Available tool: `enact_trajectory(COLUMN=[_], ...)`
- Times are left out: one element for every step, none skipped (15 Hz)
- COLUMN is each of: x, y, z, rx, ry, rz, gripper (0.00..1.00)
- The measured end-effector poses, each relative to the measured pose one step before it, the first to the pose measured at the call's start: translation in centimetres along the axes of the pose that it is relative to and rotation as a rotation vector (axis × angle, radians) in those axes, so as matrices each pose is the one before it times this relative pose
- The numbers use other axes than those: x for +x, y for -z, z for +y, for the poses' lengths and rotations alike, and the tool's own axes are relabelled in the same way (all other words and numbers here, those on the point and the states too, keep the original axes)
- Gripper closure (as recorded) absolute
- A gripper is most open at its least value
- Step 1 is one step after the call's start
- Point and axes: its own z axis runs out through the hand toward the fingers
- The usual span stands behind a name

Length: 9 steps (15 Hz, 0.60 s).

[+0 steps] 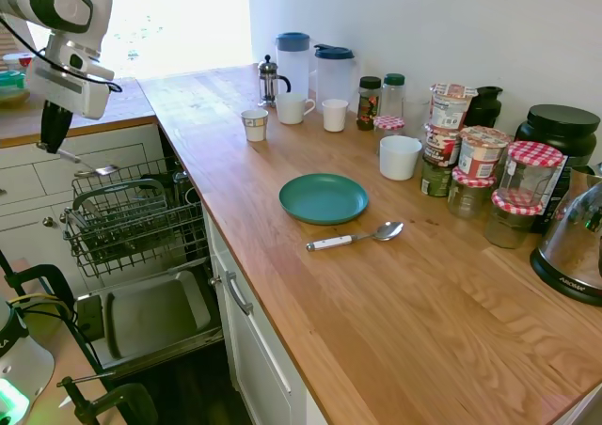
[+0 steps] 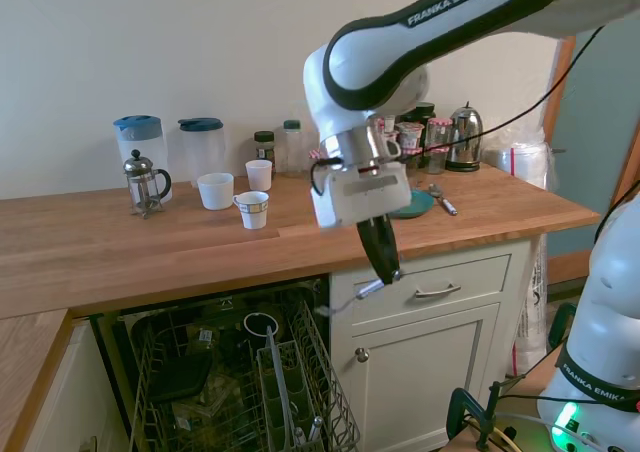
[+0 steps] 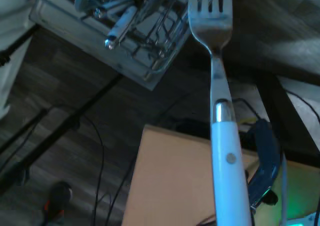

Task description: Put the fork in the dishwasher

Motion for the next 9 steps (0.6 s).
enact_trajectory(x=[0.529,0.667,0.679,0.626,0.571,0.508,0.476,0.559,0.607], y=[-0.843,-0.593,-0.428,-0.358,-0.213,-0.151,-0.180,-0.091,-0.044], z=[-1.257,-1.190,-1.109,-1.111,-1.096,-1.096,-1.070,-0.998,-0.812], rx=[-0.02907,-0.02448,-0.02109,-0.01988,-0.01484,-0.01258,-0.01024,-0.00659,-0.00692], ry=[-0.00229,-0.00145,-0.00248,-0.00241,-0.00090,-0.00095,-0.00254,-0.00371,-0.00491], rz=[-0.01956,-0.01363,-0.00913,-0.00862,-0.00824,-0.00378,-0.00179,-0.00164,-0.00224], gripper=[1.00,1.00,1.00,1.00,1.00,1.00,1.00,1.00,1.00])
